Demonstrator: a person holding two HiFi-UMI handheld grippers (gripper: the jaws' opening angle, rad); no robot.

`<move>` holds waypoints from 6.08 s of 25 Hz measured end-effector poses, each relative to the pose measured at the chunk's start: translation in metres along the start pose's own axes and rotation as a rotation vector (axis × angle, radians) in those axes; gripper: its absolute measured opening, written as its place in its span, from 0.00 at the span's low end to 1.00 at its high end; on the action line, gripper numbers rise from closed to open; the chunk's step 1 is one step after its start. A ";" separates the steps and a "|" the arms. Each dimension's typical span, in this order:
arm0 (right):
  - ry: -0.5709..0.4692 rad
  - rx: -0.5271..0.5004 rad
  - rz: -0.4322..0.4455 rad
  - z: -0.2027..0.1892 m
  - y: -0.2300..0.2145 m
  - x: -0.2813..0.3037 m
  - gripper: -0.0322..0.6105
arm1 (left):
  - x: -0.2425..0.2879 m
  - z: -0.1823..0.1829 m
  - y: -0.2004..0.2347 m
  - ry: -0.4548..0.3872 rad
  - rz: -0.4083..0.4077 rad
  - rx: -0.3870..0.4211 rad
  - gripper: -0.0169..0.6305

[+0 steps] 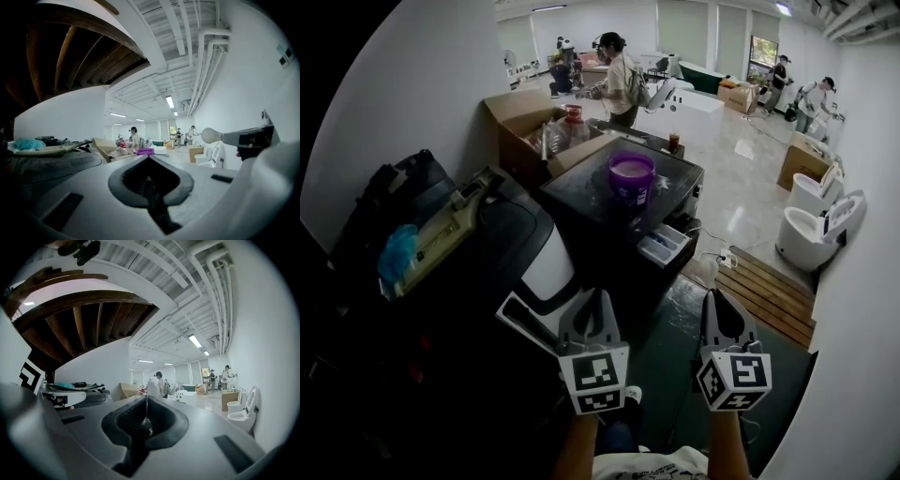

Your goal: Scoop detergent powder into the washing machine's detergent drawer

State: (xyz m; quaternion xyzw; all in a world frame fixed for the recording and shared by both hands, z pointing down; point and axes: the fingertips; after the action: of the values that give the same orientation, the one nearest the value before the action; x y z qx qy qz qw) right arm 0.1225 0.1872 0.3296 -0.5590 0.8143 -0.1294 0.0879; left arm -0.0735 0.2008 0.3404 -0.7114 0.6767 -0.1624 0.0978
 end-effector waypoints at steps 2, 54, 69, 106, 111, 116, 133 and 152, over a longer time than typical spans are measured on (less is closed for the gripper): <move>0.000 0.000 -0.001 0.000 -0.001 0.019 0.08 | 0.019 0.000 0.006 0.000 -0.003 -0.003 0.03; 0.130 -0.061 0.133 0.031 -0.089 0.428 0.08 | 0.397 0.010 0.078 0.090 0.092 -0.009 0.03; 0.276 -0.071 0.264 0.005 -0.101 0.495 0.08 | 0.444 -0.005 0.084 0.169 0.179 -0.022 0.03; 0.838 -0.406 0.379 -0.083 -0.074 0.565 0.08 | 0.504 -0.054 0.115 0.242 0.063 -0.026 0.03; 0.920 -0.476 0.390 -0.094 -0.077 0.567 0.08 | 0.506 -0.056 0.114 0.244 0.052 -0.027 0.03; 0.960 -0.538 0.396 -0.101 -0.078 0.571 0.08 | 0.507 -0.059 0.114 0.241 0.044 -0.035 0.03; 1.066 -0.597 0.437 -0.121 -0.066 0.560 0.08 | 0.501 -0.070 0.118 0.259 0.042 -0.052 0.03; 1.074 -0.459 0.453 -0.120 -0.055 0.551 0.08 | 0.493 -0.069 0.123 0.257 0.053 -0.053 0.03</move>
State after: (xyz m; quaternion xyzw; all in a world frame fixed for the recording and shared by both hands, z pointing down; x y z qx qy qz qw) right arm -0.0611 -0.3320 0.4616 -0.2342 0.8502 -0.1921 -0.4306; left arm -0.1973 -0.2924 0.4088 -0.6689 0.7063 -0.2317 -0.0044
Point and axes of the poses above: the fingertips, and each gripper's own axes: x forward along the fingers, y to its left, z out of its top, and after that the axes turned 14 degrees about x, right-handed
